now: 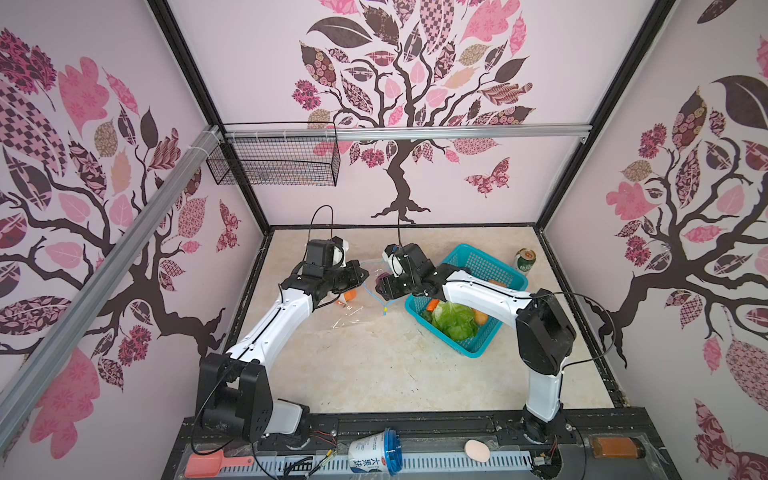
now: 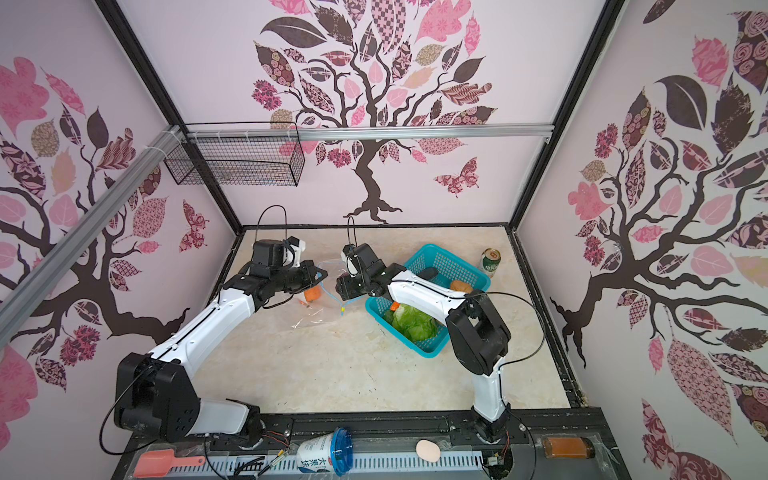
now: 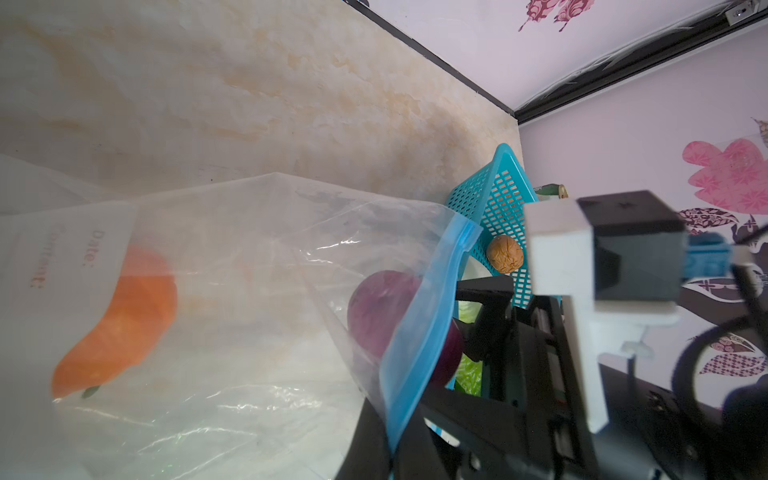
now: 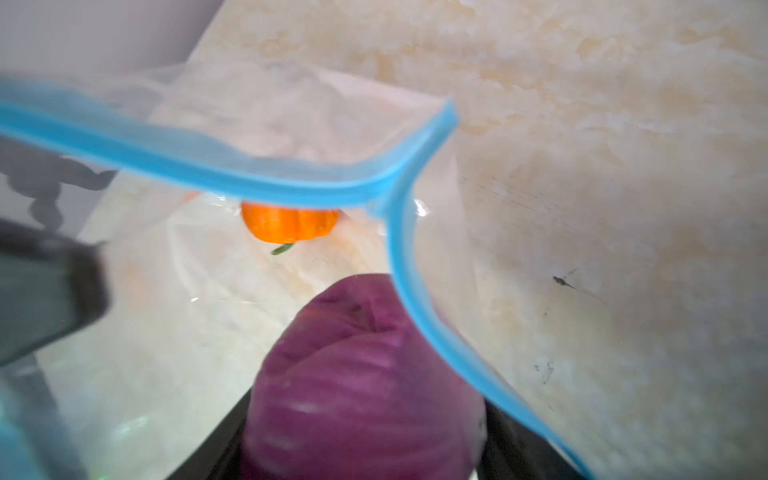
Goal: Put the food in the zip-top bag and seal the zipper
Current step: 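Lower the onion into the bag mouth and open the right gripper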
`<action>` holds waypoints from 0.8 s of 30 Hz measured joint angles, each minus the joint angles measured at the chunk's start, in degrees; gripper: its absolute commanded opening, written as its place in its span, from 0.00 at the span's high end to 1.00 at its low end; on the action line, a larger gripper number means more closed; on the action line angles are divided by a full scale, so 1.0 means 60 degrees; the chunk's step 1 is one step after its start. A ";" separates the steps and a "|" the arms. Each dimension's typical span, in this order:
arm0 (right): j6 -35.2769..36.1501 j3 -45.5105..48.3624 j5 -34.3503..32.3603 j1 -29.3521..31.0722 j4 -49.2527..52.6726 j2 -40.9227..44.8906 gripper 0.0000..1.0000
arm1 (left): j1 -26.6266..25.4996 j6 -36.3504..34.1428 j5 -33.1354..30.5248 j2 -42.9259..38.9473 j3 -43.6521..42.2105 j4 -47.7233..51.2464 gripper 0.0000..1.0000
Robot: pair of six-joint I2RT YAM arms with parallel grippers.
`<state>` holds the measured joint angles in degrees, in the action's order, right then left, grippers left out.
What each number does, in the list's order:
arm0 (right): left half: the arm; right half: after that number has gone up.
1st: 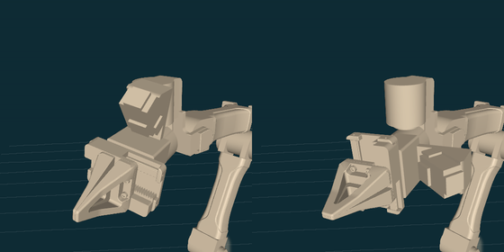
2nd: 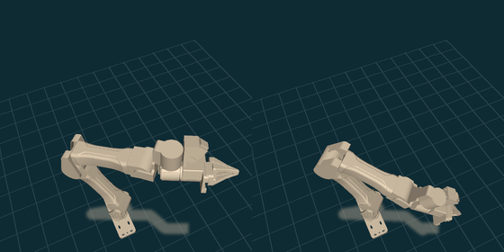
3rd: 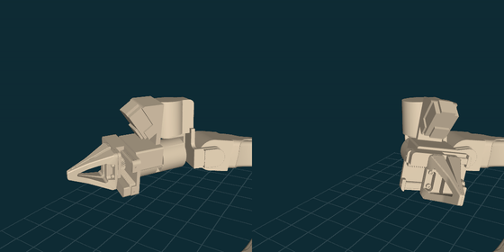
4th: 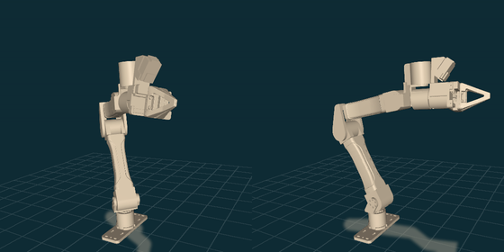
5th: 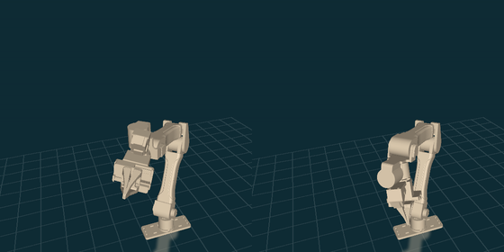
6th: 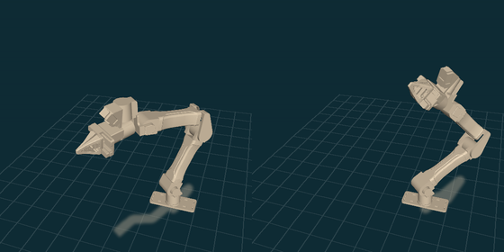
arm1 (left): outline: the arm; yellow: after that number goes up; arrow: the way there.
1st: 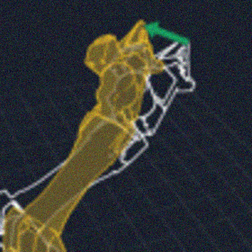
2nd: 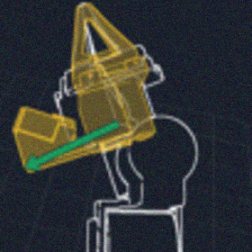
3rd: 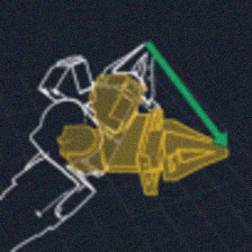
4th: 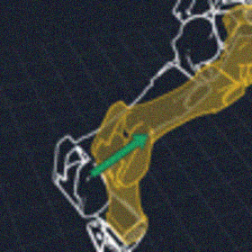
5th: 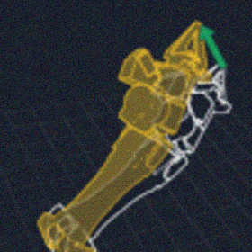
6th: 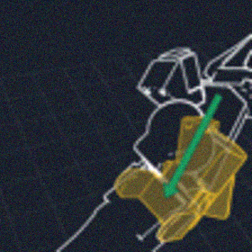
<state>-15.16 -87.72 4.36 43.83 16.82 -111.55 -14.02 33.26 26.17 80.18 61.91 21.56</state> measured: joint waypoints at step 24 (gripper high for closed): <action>-0.0066 0.0346 -0.0393 0.0459 0.0000 0.0754 0.14 | 0.0000 -0.0004 -0.0029 0.0189 0.0000 0.0022 1.00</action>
<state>-15.55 -85.65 2.00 46.59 16.82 -107.02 -14.02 33.23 26.00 81.32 61.91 21.69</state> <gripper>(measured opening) 0.864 0.049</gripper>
